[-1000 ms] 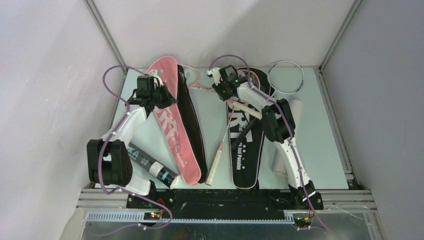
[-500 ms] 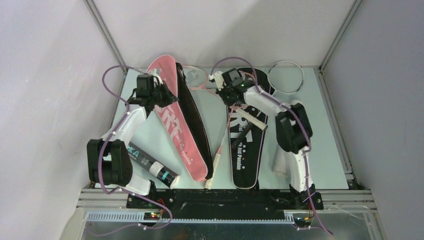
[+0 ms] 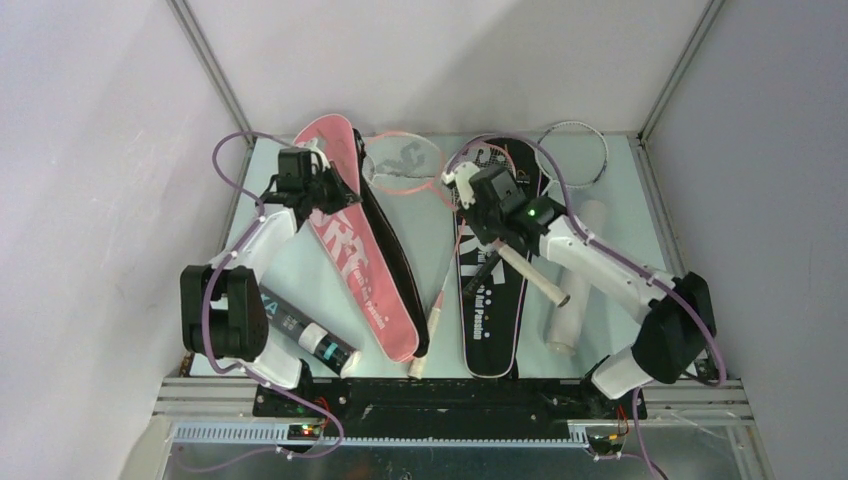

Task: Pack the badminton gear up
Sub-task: Place the racket in the racket bag.

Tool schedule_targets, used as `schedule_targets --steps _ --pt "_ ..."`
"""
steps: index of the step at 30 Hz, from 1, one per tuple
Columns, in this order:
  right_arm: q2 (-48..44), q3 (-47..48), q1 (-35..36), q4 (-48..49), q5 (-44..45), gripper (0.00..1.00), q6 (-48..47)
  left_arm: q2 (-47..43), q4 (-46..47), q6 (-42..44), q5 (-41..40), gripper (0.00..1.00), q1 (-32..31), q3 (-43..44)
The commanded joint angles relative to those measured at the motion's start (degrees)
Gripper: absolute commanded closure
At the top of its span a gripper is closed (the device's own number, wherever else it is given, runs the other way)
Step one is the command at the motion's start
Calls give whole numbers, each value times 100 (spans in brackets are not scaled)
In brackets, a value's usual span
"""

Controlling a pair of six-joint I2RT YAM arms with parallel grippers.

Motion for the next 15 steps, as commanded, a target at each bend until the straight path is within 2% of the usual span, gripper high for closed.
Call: schedule_targets --steps 1,15 --pt "-690 -346 500 -128 526 100 308 49 355 -138 248 100 14 296" --pt "-1836 -1061 1456 -771 1804 100 797 218 265 -34 263 100 19 393"
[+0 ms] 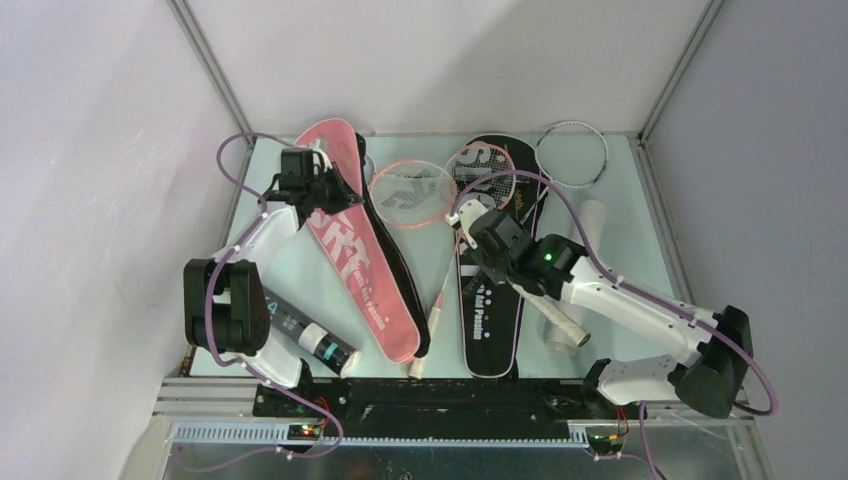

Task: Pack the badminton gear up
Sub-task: Place the racket in the racket bag.

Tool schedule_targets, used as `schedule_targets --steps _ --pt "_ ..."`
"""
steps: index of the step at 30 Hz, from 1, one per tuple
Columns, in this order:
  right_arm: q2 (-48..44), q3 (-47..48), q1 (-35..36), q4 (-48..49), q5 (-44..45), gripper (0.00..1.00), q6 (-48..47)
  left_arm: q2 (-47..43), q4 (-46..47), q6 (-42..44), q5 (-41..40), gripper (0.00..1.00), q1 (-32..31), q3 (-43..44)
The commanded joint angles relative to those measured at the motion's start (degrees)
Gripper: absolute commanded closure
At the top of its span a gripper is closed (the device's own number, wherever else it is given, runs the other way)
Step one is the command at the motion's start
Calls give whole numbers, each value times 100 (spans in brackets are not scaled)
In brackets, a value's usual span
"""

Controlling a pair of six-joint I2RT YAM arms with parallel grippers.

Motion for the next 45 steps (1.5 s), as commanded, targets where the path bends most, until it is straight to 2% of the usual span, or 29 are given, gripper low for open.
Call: schedule_targets --steps 1,12,20,25,32,35,42,45 --pt "-558 17 239 -100 628 100 247 13 257 19 144 100 14 365" --pt "-1061 -143 747 -28 876 100 98 63 204 -29 229 100 18 479" --pt "-830 -468 732 305 1217 100 190 30 156 -19 276 100 13 425" --pt "-885 -692 689 488 1091 100 140 16 143 -17 292 100 18 418" --pt "-965 -1115 854 1405 667 100 -124 33 256 -146 451 100 6 357" --pt "-849 -1462 944 2241 674 100 -253 20 383 -237 515 100 -39 272" --pt "202 -1559 1071 3727 952 100 -248 35 691 -543 704 100 -208 28" --pt "804 -1289 1068 4199 903 99 -48 61 849 -638 773 100 -305 -51"
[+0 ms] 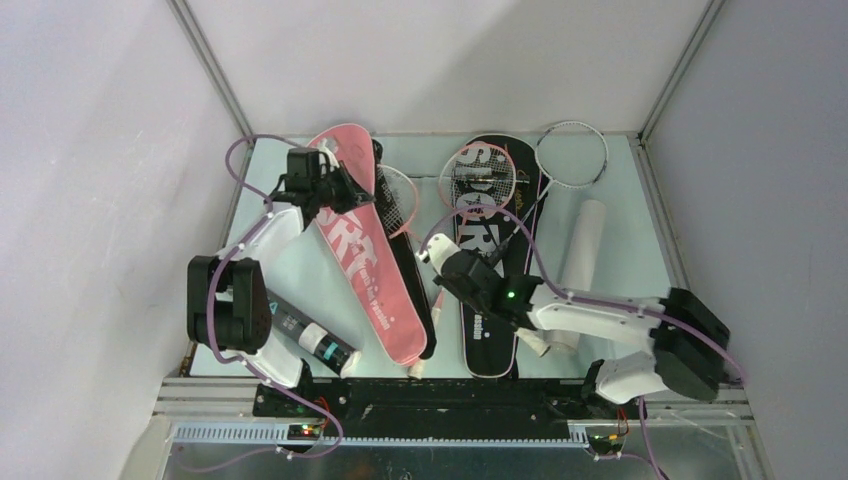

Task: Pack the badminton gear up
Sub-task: Place the racket in the racket bag.

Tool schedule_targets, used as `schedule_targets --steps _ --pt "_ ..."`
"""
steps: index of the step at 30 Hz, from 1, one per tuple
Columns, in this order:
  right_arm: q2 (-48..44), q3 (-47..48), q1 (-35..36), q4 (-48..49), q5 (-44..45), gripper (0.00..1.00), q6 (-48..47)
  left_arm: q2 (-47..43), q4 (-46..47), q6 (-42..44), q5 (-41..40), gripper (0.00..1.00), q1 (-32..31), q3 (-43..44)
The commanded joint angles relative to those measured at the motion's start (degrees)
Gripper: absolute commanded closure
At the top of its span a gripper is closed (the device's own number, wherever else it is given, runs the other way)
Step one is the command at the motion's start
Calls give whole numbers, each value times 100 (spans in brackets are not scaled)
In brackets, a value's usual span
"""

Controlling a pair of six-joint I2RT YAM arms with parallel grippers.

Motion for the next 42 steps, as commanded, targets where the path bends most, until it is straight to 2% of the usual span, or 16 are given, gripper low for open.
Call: schedule_targets --steps 1,6,10,11,13,15,19,25,33,42 --pt "683 404 47 1427 111 98 220 0 544 -292 382 100 -188 -97" --pt "1556 963 -37 1291 -156 90 623 83 720 -443 422 100 -290 -167" --pt "1652 1283 -107 521 -753 69 835 147 800 -471 419 100 -311 -179" --pt "1601 1307 -168 234 -892 60 920 171 801 -468 419 100 -315 -173" --pt "1329 1297 -331 -123 -1620 48 1027 204 801 -458 412 100 -317 -161" --pt "1162 1226 -551 -337 -2221 42 1104 220 787 -431 388 100 -323 -158" --pt "1021 875 -1216 -198 -3758 42 1434 175 779 -340 345 100 -329 -176" --pt "1566 713 -1986 222 -5077 51 1488 101 840 -353 335 100 -338 -232" --pt "2260 819 -2334 987 -5672 51 1400 122 998 -448 338 100 -371 -315" --pt "3135 1333 -2215 1103 -6003 54 1253 160 1040 -485 301 100 -417 -333"
